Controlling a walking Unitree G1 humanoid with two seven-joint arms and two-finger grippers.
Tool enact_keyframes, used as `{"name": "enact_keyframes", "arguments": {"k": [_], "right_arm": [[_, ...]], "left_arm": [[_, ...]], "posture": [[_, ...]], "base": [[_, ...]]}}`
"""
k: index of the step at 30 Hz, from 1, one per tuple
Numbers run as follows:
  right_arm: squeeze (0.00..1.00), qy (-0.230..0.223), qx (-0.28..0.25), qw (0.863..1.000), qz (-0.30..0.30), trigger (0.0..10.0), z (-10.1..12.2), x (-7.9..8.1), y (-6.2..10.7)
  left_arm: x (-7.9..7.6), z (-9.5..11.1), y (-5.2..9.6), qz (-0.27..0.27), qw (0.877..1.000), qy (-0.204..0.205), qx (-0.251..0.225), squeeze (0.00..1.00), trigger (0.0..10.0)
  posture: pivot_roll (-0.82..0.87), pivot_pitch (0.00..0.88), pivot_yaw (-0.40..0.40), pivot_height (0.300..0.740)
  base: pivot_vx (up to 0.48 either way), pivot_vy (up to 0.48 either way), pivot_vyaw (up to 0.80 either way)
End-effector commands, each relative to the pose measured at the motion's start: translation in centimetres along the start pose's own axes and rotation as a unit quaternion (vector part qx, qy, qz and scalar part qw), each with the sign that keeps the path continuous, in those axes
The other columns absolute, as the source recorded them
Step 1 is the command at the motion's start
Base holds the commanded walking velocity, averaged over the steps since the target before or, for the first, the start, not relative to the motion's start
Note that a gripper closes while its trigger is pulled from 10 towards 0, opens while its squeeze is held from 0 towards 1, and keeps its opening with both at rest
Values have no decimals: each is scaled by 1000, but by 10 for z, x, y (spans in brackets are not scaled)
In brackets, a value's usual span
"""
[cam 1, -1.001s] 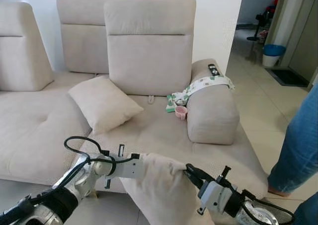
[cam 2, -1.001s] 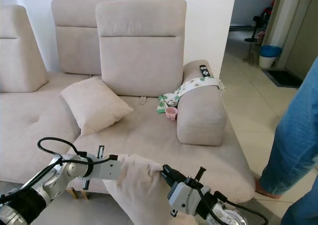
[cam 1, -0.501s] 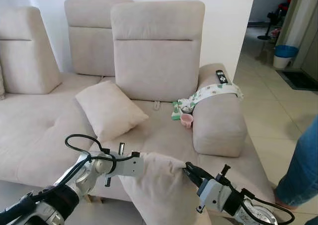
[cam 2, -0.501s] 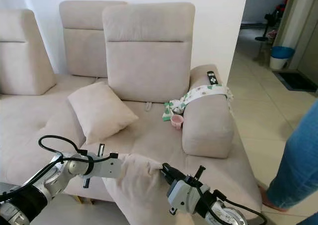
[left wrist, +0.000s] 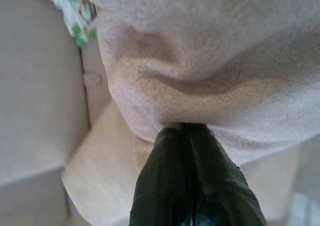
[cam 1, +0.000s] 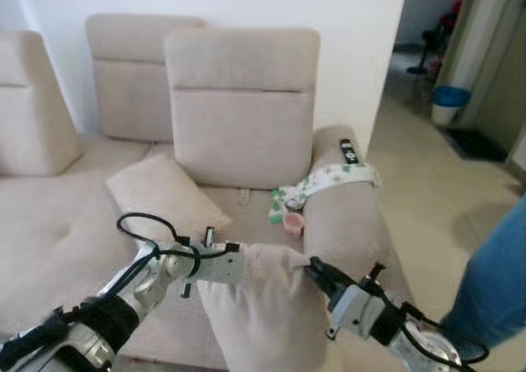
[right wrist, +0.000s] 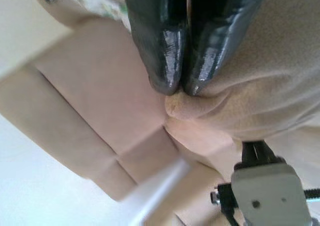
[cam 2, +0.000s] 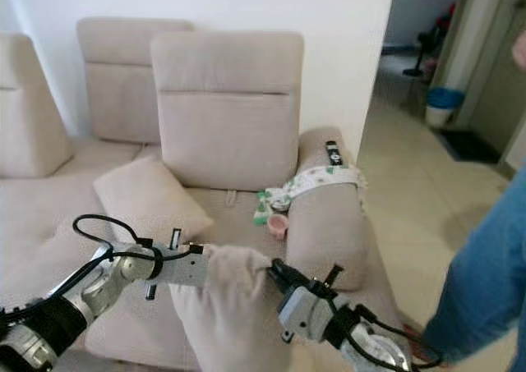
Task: Move the pillow to the sofa from floor
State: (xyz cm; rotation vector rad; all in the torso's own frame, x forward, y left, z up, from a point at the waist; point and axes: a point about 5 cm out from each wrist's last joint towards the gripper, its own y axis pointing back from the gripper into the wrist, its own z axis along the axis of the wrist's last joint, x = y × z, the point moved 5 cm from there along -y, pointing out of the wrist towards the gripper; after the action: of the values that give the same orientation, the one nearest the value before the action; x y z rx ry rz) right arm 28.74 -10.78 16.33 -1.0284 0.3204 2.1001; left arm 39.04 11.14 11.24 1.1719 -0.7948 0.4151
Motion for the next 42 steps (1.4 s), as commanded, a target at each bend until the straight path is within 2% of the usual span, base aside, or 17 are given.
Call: {"name": "enact_keyframes", "arguments": {"k": [1,7,12,19,24,27,31,42], "right_arm": [[0,22,-55,998,-31,10000,26,-16,-5],[0,25,-51,998,-37,10000,27,-19,-4],[0,25,-51,998,-39,10000,27,-20,-4],[0,27,-48,997,-51,10000,27,-25,-4],[0,27,-51,994,-90,10000,30,-38,-5],[0,24,-51,994,-93,10000,31,-39,-5],[0,13,-45,994,-95,10000,29,-38,-7],[0,9,-46,994,-101,10000,29,-37,-8]], "left_arm": [[-2,3,-2,-4,1000,-3,-3,0,10000],[1,6,-2,-1,1000,-5,-8,0,10000],[2,8,-2,3,1000,-4,-13,0,10000],[15,22,-1,33,998,16,-50,0,10000],[48,36,6,107,988,67,-86,0,10000],[55,36,8,123,986,77,-88,0,10000],[78,32,15,180,973,117,-90,0,10000],[80,42,16,189,967,125,-120,0,10000]], "posture": [[-11,0,22,710],[-17,0,22,735],[-19,0,23,740],[-21,0,22,740],[-24,0,25,740],[-24,0,26,740],[-22,0,27,740],[-12,0,31,740]], "base": [[0,0,0],[0,0,0],[0,0,0],[0,0,0],[0,0,0],[0,0,0],[0,0,0],[0,0,0]]}}
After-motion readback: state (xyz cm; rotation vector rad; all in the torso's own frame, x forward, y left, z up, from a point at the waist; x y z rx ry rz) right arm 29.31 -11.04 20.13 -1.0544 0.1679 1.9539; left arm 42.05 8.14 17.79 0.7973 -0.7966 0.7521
